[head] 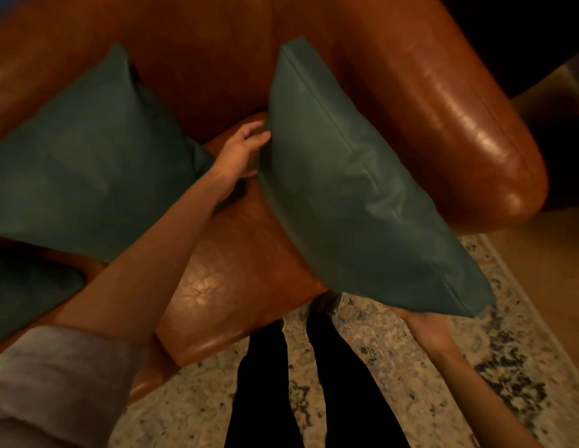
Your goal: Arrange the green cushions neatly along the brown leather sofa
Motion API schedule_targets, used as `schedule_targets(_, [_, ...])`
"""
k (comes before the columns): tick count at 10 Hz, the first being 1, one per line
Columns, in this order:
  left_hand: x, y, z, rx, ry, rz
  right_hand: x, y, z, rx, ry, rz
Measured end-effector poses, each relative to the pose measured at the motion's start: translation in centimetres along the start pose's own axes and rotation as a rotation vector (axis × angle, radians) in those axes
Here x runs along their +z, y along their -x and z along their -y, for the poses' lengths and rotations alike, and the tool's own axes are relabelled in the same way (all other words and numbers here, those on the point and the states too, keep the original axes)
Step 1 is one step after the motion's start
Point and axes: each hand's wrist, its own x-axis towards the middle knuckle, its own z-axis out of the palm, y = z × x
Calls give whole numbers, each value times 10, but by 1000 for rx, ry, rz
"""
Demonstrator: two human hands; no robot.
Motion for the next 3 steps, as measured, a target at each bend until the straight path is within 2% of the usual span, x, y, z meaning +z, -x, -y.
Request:
schedule_targets(1, [-7, 13, 8, 36, 48, -110, 2, 8, -1, 34, -5, 18])
schedule_targets(2, [1, 21, 30, 36, 75, -190, 7, 8, -21, 173, 138, 76])
schedule_targets(3, [6, 61, 73, 35, 64, -243, 19, 16, -33, 213, 397, 273])
